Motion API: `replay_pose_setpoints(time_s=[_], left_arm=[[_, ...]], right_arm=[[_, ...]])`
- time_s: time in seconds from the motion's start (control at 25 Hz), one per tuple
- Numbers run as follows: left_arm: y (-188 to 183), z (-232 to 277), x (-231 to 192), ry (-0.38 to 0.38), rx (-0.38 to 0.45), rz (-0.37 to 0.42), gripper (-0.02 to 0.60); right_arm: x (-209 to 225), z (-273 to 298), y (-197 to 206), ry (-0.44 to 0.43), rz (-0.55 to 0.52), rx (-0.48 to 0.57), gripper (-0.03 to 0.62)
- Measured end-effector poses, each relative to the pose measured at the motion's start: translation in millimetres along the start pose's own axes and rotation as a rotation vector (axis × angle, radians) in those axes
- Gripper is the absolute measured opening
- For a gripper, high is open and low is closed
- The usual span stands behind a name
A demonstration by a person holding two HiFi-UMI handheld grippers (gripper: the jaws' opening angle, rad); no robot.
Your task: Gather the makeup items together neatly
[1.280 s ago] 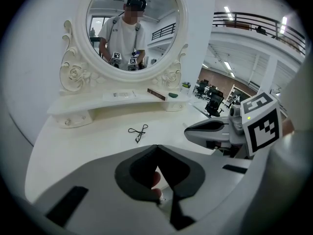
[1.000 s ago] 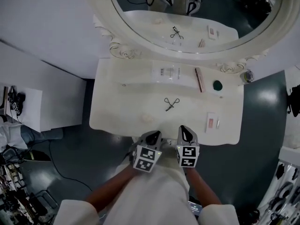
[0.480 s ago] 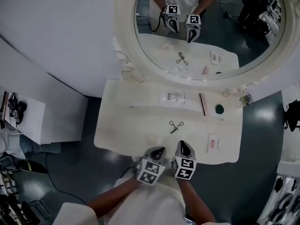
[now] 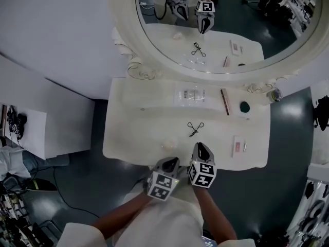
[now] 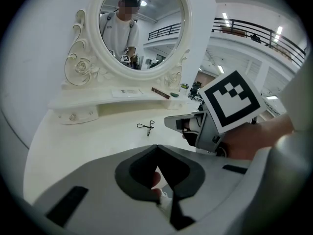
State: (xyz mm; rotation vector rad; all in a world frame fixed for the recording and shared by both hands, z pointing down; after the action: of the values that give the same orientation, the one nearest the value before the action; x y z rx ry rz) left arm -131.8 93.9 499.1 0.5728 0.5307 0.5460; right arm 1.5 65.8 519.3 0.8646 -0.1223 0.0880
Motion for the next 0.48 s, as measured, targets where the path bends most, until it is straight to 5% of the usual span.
replay_pose_setpoints(time_s=[0.48], left_arm=[[6,7,-12,0.001,-0.004,-0.02,0.002]], right_arm=[[1,22,8,-0.031,0.079,-0.027,0.028]])
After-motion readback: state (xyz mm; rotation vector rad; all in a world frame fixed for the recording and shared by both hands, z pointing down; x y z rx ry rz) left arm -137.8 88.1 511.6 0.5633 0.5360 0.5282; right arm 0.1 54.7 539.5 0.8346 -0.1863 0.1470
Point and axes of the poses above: the fingertips, and each gripper's own axes: z forward along the fingers, x to its right, y out of its underside, the point moved 5 cm from there along -z, backward along the fingers, and after that the axes turned 6 degrees about -z, right-handed, at the moved point
